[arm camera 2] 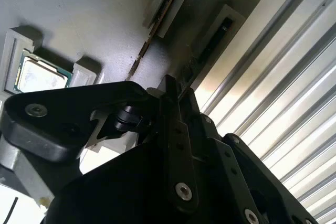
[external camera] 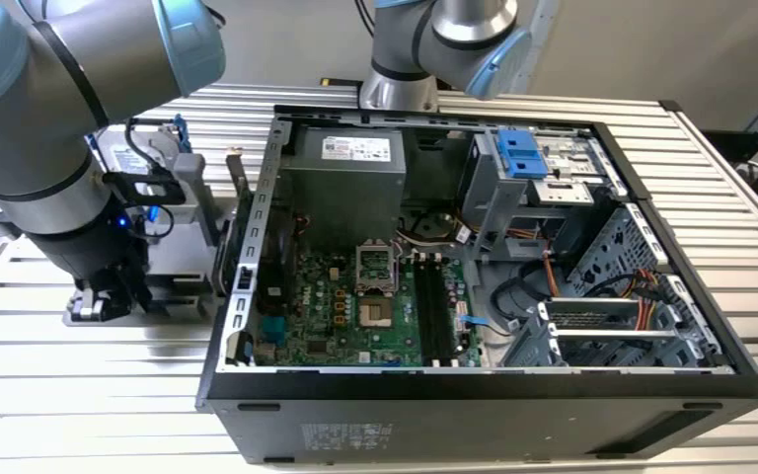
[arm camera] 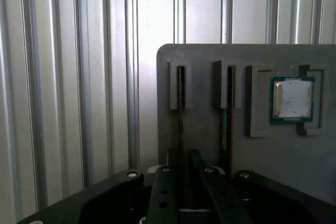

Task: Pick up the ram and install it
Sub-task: 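Pick up the ram and move it above insertion slot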

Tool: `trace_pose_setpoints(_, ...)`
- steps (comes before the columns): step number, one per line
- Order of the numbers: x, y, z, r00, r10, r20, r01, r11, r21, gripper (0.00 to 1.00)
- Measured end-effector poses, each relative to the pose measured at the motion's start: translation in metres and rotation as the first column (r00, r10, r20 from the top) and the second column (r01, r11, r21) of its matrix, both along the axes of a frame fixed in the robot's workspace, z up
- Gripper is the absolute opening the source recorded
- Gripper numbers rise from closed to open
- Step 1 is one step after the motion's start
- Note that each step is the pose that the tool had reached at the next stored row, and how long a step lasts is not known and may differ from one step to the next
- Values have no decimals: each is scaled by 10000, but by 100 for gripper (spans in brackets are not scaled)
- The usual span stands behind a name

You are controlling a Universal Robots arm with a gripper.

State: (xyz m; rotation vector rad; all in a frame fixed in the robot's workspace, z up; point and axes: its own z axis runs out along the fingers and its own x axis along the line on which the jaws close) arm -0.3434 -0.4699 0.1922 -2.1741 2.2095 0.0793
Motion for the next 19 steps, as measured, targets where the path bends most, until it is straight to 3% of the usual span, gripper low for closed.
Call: trace_pose_setpoints(19,0,0,-5,10000,0,0,0,10000,0,0)
